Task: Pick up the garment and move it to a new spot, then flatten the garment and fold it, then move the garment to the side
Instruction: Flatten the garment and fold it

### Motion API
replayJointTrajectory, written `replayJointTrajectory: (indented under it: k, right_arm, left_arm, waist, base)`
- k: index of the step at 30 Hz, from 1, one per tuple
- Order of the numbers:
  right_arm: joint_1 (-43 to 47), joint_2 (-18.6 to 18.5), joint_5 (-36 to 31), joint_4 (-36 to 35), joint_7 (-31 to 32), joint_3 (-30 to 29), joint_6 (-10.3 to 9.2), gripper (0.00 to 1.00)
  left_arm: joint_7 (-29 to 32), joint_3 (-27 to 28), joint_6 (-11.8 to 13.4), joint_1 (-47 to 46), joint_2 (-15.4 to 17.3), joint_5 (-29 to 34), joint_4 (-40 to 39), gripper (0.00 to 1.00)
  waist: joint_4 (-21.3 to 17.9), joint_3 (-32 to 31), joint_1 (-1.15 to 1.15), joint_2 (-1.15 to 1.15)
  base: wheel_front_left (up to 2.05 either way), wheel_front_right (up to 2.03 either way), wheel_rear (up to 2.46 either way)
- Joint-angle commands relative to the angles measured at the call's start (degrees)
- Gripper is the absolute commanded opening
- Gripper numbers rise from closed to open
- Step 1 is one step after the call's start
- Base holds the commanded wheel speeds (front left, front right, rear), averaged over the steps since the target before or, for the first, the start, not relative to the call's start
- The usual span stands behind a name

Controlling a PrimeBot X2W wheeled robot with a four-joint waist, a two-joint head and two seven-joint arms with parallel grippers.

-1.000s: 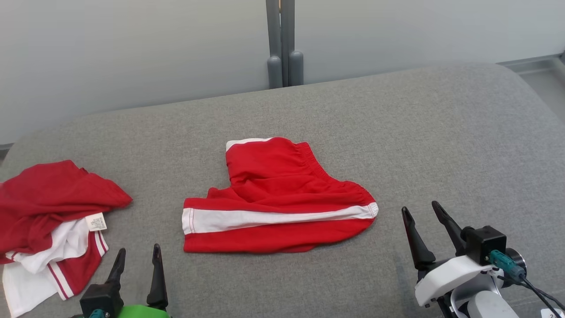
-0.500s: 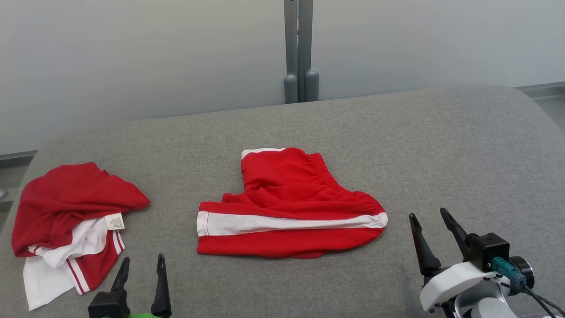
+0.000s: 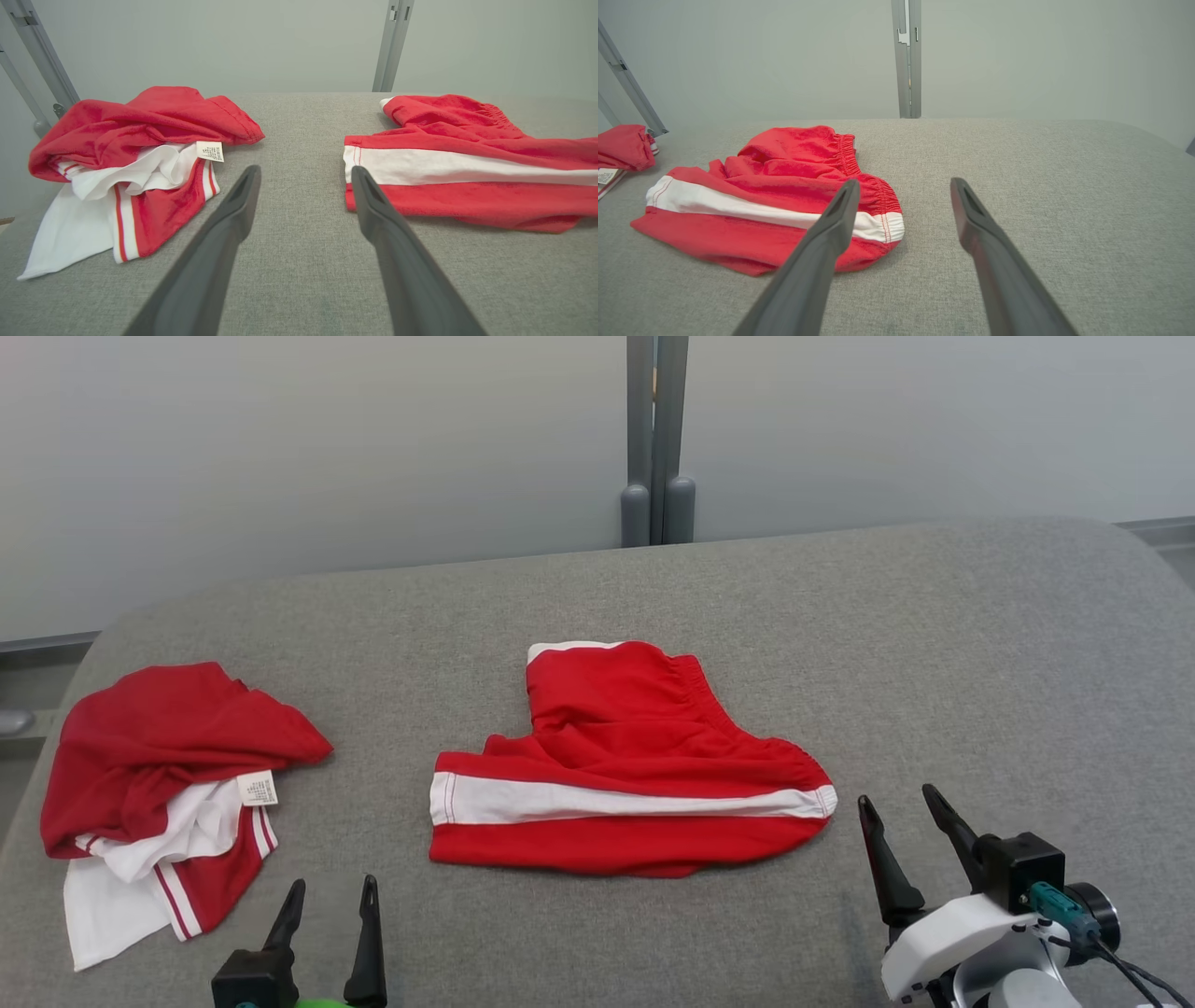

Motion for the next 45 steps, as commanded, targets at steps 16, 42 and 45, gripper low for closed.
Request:
replayJointTrajectory:
  k: [16, 42, 45]
  right_arm:
    - [-5.6, -1.6, 3.9, 4.3, -0.2, 4.5, -0.06, 1.00]
    - [-12.9, -7.2, 15.5, 10.5, -0.2, 12.5, -0.06, 0.90]
    - [-13.3, -7.3, 15.4, 10.6, -0.2, 13.8, -0.06, 0.44]
  left_arm:
    - [0.0, -4.7, -1.0, -5.5, 0.2, -2.7, 2.3, 1.00]
    - [0.0, -7.7, -2.4, -12.0, 0.1, -5.0, 3.9, 1.00]
    - [0.0, -7.7, -2.4, -12.3, 0.1, -5.2, 4.0, 1.00]
  waist:
    - [0.7, 7.9, 0.00, 0.00]
    - [3.1, 15.1, 0.00, 0.00]
    - [3.2, 15.2, 0.00, 0.00]
  base:
    - [0.00, 0.00, 0.00]
    - [0.00, 0.00, 0.00]
    - [0.00, 0.00, 0.00]
